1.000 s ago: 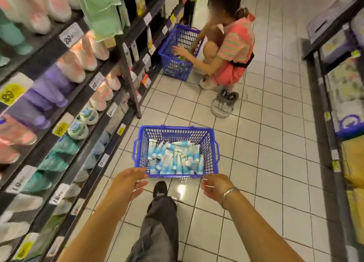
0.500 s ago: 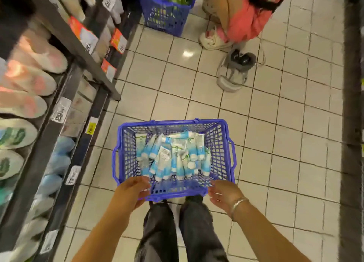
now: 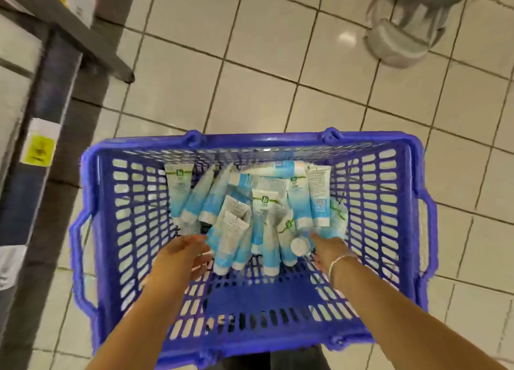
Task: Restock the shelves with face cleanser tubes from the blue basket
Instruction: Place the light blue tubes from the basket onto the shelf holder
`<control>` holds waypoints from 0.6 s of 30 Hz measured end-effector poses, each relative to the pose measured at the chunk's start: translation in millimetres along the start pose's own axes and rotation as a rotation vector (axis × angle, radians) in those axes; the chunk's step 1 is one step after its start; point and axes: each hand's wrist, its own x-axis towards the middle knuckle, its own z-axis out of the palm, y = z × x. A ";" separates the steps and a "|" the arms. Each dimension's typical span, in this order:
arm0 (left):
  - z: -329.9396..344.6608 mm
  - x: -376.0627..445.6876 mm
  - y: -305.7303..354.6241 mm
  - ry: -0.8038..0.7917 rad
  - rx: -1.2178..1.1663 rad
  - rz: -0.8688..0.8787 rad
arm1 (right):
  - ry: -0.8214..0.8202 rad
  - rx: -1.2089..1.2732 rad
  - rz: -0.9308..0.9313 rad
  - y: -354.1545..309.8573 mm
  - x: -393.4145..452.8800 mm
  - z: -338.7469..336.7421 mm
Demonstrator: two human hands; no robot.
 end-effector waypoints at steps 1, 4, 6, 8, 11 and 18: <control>2.3 15.5 -4.6 0.011 0.006 -0.005 | -0.013 -0.002 0.009 -2.0 16.4 9.4; 3.0 58.7 -13.9 0.073 0.075 -0.004 | -0.064 0.042 0.077 -4.5 53.6 37.9; 1.6 83.8 -20.0 0.139 0.133 0.021 | -0.119 0.133 0.126 0.5 64.1 54.3; 2.9 103.6 -21.6 0.235 0.199 0.070 | -0.162 0.255 0.158 6.1 73.0 64.4; 11.7 125.9 -14.5 0.353 0.392 0.137 | -0.200 0.279 0.176 8.8 79.8 59.2; 21.1 140.5 3.2 0.299 0.779 0.068 | -0.278 0.666 0.357 25.8 45.2 21.7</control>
